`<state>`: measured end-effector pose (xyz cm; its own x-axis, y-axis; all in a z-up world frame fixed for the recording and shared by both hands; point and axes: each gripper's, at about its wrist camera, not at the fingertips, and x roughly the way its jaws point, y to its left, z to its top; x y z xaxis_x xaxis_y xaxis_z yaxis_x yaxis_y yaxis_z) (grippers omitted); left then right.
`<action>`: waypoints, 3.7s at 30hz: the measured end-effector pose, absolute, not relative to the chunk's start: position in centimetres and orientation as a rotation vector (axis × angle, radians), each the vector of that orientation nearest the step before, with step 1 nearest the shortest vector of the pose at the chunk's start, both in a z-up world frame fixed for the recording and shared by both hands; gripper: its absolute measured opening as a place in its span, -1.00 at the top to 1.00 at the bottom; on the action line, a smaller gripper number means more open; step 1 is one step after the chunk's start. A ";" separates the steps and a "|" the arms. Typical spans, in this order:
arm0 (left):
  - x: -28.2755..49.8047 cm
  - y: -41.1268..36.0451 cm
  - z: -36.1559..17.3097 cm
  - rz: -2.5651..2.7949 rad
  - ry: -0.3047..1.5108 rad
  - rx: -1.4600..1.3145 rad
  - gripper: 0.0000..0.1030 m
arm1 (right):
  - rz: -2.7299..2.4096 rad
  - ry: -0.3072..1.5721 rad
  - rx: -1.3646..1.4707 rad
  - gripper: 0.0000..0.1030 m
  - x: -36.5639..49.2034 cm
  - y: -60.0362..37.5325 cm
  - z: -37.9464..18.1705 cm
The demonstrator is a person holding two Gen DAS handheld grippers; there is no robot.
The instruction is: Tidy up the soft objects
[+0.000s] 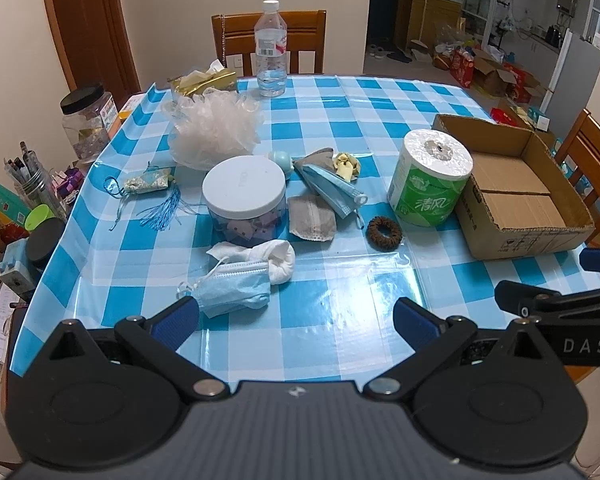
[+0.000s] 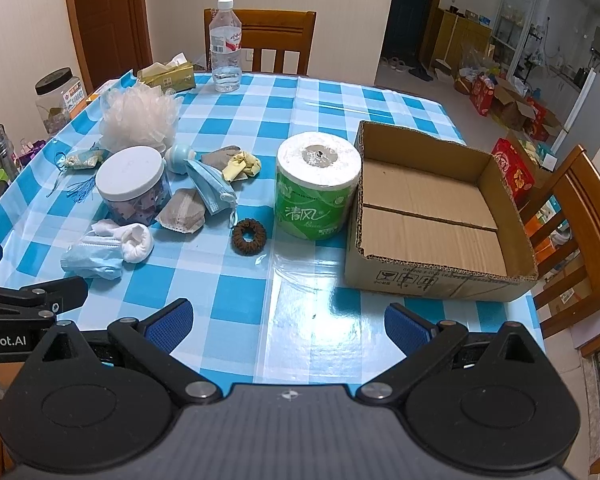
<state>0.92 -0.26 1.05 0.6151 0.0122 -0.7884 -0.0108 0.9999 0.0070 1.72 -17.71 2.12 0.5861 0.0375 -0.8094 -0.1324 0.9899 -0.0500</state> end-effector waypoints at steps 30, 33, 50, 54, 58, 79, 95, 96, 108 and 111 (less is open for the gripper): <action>3.1 2.0 -4.0 -0.078 0.839 0.081 -0.99 | 0.258 0.905 -0.159 -1.00 4.1 -16.1 -2.2; 4.0 2.6 -4.9 -0.084 0.849 0.096 -0.99 | 0.262 0.922 -0.161 -1.00 4.6 -15.8 -2.9; 10.5 6.0 -11.4 -0.196 0.977 0.121 -0.99 | 0.212 1.013 -0.151 -1.00 7.5 -14.2 -5.5; 9.8 6.4 -11.9 -0.249 1.015 0.059 -0.98 | 0.220 1.024 -0.152 -1.00 7.8 -14.0 -5.7; 8.7 6.2 -12.1 -0.315 1.042 -0.003 -0.99 | 0.239 1.035 -0.171 -1.00 8.3 -13.9 -6.1; 8.3 3.9 -13.5 -0.191 1.044 0.128 -1.00 | 0.418 1.001 -0.195 -0.87 14.1 -14.2 -11.6; 8.6 4.2 -13.1 -0.126 1.017 0.138 -0.69 | 0.456 0.923 -0.260 -0.43 16.9 -12.7 -13.0; 8.6 4.2 -13.0 -0.126 1.013 0.133 -0.63 | 0.453 0.921 -0.259 -0.39 17.0 -12.7 -12.9; 8.2 4.6 -12.3 -0.136 1.002 0.088 0.10 | 0.415 0.921 -0.285 0.15 17.1 -12.5 -12.5; 8.2 4.9 -12.2 -0.138 1.007 0.068 0.19 | 0.422 0.922 -0.290 0.17 16.6 -12.4 -12.1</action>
<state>8.20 4.90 -12.16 0.5269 -0.0838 -0.8458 0.1463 0.9892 -0.0069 16.61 -12.43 -12.14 0.5320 0.2269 -0.8158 -0.4700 0.8805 -0.0615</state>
